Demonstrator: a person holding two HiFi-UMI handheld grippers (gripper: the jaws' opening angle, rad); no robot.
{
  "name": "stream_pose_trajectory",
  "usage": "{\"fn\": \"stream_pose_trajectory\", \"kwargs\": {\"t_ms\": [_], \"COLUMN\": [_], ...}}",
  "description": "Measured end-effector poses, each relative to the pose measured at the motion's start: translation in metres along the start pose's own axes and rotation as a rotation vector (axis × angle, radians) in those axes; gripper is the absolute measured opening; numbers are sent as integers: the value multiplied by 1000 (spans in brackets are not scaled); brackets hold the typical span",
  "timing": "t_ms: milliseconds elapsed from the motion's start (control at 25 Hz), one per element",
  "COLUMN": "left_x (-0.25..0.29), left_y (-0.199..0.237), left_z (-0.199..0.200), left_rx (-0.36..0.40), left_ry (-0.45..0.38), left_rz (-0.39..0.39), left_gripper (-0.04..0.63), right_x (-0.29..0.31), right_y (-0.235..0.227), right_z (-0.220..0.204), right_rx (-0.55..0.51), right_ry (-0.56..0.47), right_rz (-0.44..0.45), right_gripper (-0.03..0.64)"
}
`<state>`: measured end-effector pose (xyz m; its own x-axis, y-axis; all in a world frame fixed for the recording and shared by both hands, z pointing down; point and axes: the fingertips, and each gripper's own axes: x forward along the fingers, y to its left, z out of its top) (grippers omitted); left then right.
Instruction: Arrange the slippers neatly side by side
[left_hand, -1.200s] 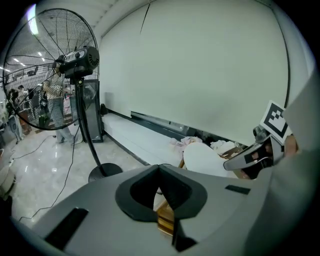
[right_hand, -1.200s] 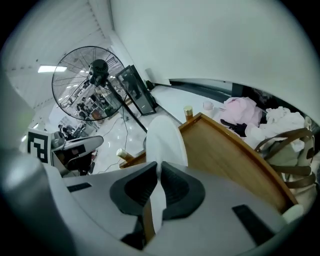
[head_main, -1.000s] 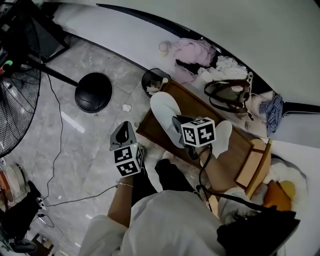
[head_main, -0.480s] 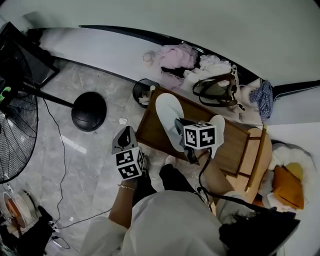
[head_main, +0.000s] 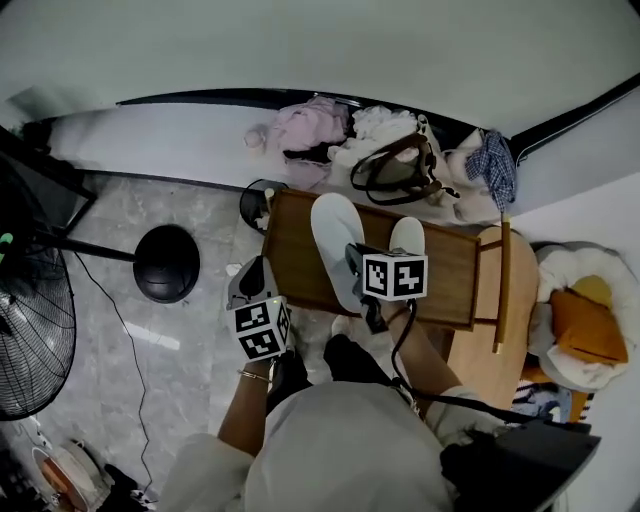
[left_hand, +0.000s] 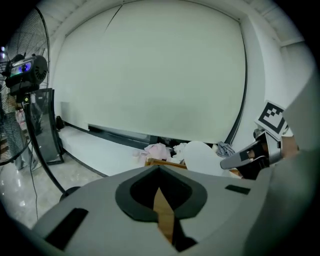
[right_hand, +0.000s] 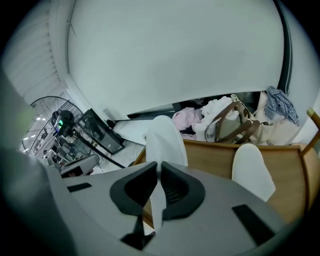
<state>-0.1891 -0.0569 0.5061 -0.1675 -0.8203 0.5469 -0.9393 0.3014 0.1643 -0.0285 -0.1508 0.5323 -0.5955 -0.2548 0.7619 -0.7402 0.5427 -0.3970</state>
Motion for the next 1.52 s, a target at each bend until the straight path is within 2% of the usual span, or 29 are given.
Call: {"fn": "stream_pose_trajectory", "kwargs": {"t_ms": [320,760,1240,1520], "left_x": [10,17,28,52], "left_y": [-46,-84,-89,-94], "left_z": [5,-5,-24,-27], "left_rx": [82,171,215,200], "left_ry": [11,50,106,122], "left_rz": [-124,-229,-249,-244], "left_gripper": [8,8,8,8], "right_x": [-33,-57,-43,-23], "right_y": [-27,-55,-69,-84], "right_z": [-12,-38,-46,-45], "right_rx": [119,283,413,471], "right_ry": [-82,-153,-184,-162], "right_rz": [-68,-112,-90,-67], "right_gripper": [48,48,48,48]}}
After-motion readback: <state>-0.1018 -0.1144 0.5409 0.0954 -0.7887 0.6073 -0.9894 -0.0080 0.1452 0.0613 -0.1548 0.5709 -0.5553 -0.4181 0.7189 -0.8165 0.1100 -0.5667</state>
